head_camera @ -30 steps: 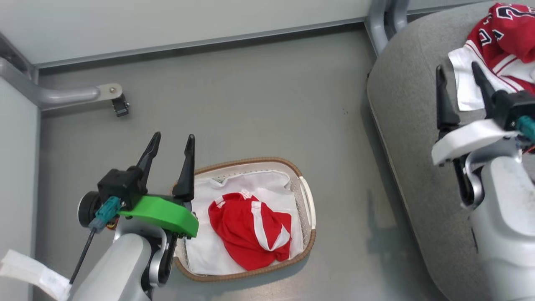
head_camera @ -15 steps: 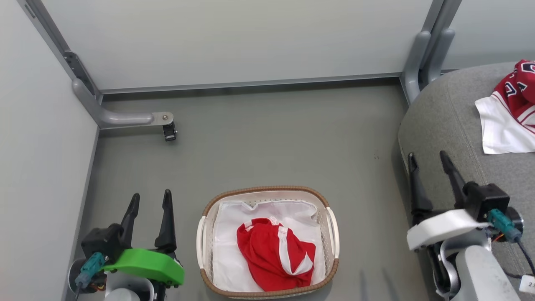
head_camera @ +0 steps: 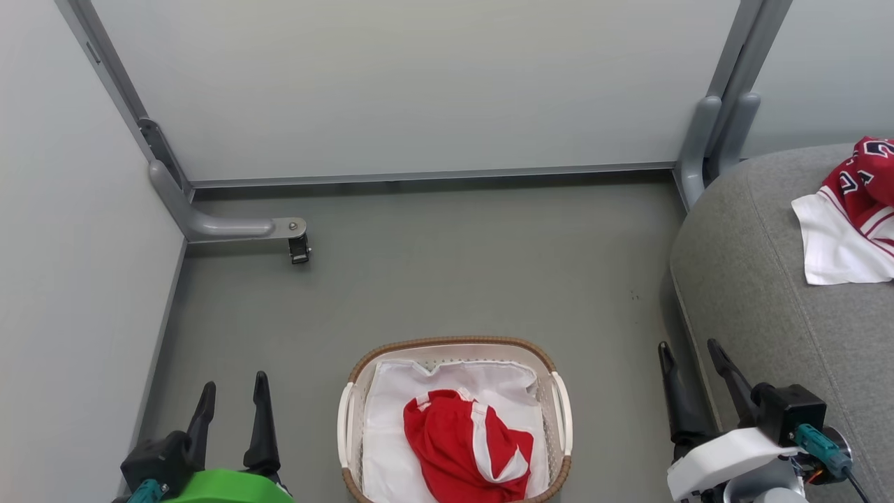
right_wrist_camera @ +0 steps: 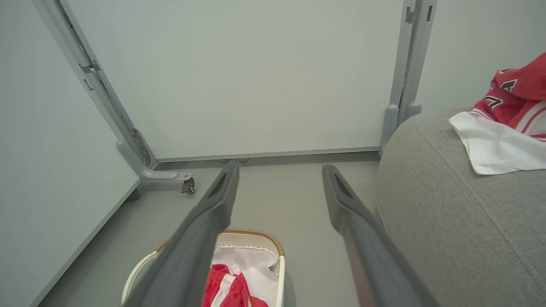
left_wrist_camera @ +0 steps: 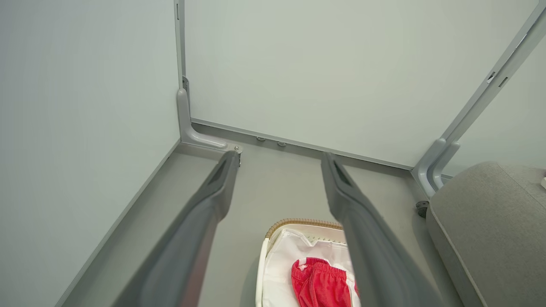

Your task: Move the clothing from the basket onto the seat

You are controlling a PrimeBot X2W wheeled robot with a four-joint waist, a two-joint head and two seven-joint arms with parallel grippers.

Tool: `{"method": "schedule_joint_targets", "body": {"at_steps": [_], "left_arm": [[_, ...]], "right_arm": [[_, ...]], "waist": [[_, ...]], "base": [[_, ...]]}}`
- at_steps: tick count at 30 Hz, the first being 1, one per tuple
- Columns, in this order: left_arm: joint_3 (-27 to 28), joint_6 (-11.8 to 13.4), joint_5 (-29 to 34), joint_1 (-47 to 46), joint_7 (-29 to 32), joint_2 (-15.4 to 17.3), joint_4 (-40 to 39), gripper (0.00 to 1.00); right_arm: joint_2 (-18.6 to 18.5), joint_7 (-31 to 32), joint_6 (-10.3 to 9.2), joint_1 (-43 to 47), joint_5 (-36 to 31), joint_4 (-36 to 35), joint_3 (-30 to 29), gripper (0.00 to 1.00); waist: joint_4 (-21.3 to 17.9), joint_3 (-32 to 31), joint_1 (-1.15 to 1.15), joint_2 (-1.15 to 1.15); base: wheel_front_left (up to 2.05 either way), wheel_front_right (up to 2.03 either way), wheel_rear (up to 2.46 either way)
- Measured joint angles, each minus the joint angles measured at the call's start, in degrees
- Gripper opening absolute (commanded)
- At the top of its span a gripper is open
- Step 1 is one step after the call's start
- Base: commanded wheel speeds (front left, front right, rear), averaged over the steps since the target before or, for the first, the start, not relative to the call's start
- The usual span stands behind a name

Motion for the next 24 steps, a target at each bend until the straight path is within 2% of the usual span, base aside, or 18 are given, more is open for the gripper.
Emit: {"method": "schedule_joint_targets", "body": {"at_steps": [13, 24], "left_arm": [[1.1, -2.2, 2.1, 0.7, 0.0, -1.7, 2.6, 1.0], [2.1, -2.9, 3.0, 0.6, 0.0, -2.2, 3.4, 1.0]], "right_arm": [[0.0, 0.0, 0.0, 1.1, -0.4, -0.4, 1.2, 1.0], [0.0, 0.0, 0.0, 1.1, -0.3, 0.0, 1.1, 1.0]], "waist": [[-0.2, -0.6, 0.0, 0.0], [-0.6, -0.4, 0.0, 0.0]], "base": [[0.0, 0.0, 0.0], [0.0, 0.0, 0.0]]}}
